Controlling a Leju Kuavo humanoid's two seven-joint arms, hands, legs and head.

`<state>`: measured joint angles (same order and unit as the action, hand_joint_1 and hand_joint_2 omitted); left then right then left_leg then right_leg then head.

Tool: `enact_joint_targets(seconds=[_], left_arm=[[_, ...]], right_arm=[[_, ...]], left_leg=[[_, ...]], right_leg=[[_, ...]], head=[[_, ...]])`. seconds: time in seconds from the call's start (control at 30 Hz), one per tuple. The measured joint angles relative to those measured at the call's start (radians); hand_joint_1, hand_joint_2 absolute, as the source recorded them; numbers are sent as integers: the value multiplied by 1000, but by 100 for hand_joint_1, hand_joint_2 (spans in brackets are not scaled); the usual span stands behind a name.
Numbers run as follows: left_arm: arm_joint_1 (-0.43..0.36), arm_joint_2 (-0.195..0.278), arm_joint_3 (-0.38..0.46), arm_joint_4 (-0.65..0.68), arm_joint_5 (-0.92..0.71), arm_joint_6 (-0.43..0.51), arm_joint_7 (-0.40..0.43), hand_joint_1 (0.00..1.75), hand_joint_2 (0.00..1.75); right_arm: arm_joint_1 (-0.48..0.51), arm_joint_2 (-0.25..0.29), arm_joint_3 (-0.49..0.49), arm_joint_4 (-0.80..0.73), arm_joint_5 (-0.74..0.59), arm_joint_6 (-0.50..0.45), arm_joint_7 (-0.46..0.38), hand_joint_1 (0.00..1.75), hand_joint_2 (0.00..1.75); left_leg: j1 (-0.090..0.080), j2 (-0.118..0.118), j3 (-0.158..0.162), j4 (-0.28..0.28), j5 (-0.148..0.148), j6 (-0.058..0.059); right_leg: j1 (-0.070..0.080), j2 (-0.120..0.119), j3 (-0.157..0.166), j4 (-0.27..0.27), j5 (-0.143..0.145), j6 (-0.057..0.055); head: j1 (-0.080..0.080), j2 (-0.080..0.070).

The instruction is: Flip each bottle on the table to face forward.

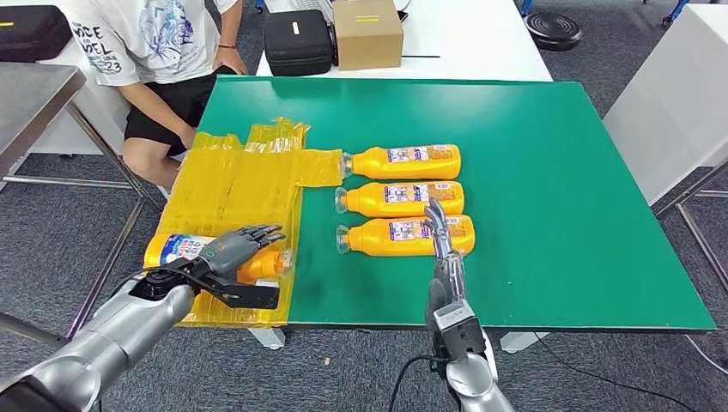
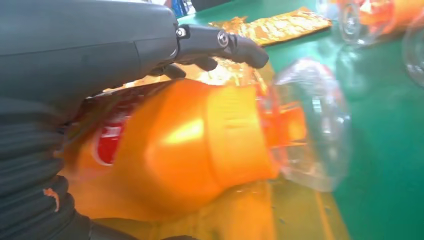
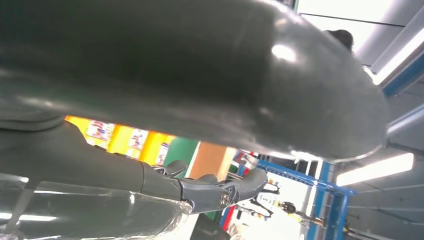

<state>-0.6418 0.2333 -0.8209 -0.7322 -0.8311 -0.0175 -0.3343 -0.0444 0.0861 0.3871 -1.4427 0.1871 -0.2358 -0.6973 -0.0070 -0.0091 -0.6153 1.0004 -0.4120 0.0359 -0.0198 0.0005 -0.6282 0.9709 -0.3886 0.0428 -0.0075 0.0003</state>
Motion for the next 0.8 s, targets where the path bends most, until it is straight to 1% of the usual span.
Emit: enact_joint_targets(seconds=[0.1,0.23,0.6,0.8], left_arm=[[18,14,-2,-32,10,21,10,0,175],[38,22,-6,-67,14,33,18,0,175],[54,29,-8,-134,30,33,24,0,175],[83,48,-8,-188,60,15,17,0,175]], right_arm=[[9,-3,2,0,4,-1,0,0,0],[12,-4,2,0,6,-1,0,0,0],[14,-3,0,0,22,16,0,0,0],[20,1,-5,0,27,23,0,0,0]], left_leg=[[0,0,0,0,0,0],[0,0,-1,0,0,0],[0,0,-1,0,0,0],[0,0,-1,0,0,0]], right_leg=[[0,0,0,0,0,0],[0,0,0,0,0,0],[0,0,0,0,0,0],[0,0,-1,0,0,0]], head=[[0,0],[0,0],[0,0],[0,0]])
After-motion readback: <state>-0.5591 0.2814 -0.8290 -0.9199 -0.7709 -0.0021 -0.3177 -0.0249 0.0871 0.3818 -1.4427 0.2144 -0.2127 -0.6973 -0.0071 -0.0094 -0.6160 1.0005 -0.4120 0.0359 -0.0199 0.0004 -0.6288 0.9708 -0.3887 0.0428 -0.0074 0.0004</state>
